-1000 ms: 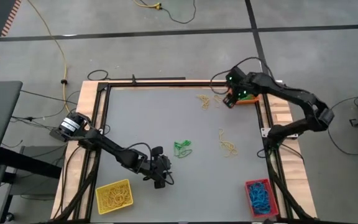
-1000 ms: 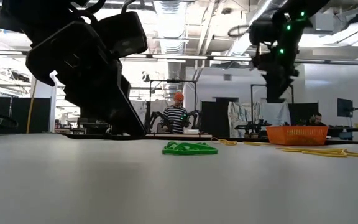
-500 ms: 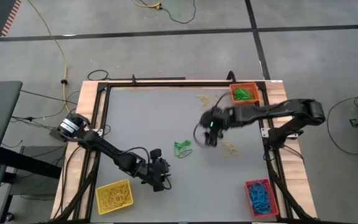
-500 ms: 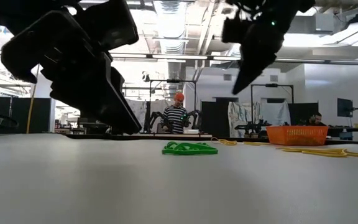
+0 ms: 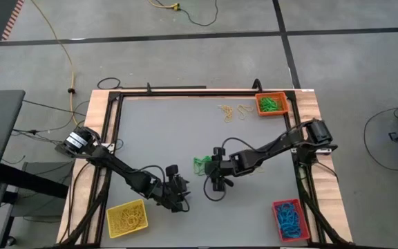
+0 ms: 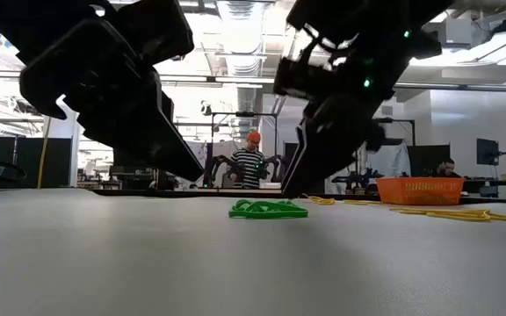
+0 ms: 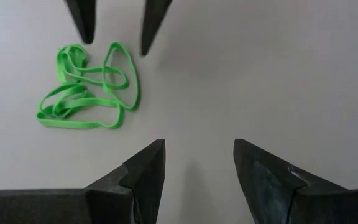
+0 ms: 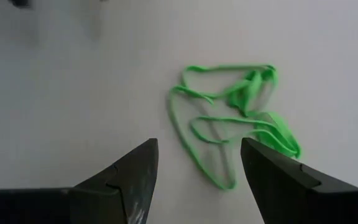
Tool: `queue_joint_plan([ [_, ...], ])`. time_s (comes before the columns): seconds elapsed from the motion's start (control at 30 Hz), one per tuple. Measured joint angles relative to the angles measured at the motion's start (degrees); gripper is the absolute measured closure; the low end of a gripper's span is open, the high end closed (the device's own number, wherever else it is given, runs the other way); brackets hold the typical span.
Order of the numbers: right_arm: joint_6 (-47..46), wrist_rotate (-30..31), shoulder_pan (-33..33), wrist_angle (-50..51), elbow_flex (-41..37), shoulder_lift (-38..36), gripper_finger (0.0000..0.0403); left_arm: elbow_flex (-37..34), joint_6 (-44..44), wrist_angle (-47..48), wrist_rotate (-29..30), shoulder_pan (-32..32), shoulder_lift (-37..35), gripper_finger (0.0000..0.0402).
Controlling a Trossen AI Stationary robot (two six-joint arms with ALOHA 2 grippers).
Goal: Sort rubber bands into baskets
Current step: Put the green rubber band into the orange bin
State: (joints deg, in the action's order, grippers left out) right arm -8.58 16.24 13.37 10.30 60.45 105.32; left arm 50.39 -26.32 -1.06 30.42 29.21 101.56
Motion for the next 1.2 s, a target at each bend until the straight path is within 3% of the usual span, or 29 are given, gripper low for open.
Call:
queue_joint_plan([
  [0.1, -0.15, 2.2, -0.49, -0.03, 0.0, 0.98, 0.0157, 0.0, 0.39, -0.12, 0.44, -0.02, 0.0, 0.0221],
  [0.47, -0.02, 0.72, -1.9, -8.8, 0.02, 1.77, 0.0206, 0.0, 1.57, -0.17, 0.74, -0.02, 0.0, 0.0221],
  [1.0, -0.66, 1.7, -2.28, -9.97, 0.11, 7.04, 0.0247, 0.0, 1.59, -0.55, 1.0, 0.55, 0.0, 0.0221],
  [1.2, -0.6, 1.72, -2.3, -9.69, 0.13, 6.95, 0.0324, 0.0, 1.61, -1.32, 1.05, 0.55, -0.02, 0.0221],
])
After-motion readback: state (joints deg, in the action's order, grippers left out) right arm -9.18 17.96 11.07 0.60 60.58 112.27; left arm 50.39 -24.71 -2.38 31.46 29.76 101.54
